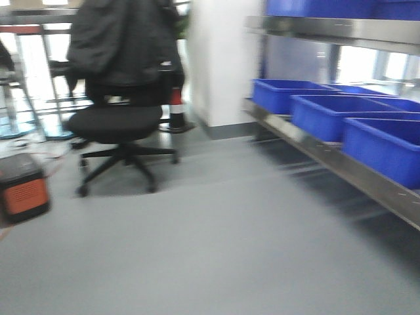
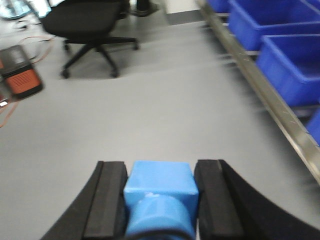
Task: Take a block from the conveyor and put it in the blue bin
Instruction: 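Drive the base up to the shelf of blue bins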
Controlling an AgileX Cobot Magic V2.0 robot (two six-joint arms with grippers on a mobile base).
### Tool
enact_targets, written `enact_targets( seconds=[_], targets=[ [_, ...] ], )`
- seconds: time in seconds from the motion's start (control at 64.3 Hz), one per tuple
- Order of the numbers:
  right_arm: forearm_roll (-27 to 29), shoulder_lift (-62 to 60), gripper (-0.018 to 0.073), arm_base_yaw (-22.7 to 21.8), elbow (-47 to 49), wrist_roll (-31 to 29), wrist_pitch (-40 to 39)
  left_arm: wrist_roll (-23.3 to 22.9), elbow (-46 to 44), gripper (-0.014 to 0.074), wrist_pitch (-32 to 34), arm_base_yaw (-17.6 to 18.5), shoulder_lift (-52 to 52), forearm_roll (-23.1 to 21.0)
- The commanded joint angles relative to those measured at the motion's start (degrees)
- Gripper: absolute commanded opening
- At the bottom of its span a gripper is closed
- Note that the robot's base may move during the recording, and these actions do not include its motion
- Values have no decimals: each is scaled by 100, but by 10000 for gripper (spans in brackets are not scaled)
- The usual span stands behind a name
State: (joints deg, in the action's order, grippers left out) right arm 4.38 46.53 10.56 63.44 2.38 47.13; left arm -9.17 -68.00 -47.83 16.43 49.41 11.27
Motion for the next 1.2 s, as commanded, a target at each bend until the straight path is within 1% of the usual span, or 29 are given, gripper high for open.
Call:
enact_targets(
  seconds=[0.0,1.183],
  targets=[
    [-61,-22,-162,11,43,-21,-134,-52,-6,-111,100,44,-29,-7],
    [-61,-22,-162,11,43,-21,-134,-52,-6,-111,100,44,-29,-7]
  ],
)
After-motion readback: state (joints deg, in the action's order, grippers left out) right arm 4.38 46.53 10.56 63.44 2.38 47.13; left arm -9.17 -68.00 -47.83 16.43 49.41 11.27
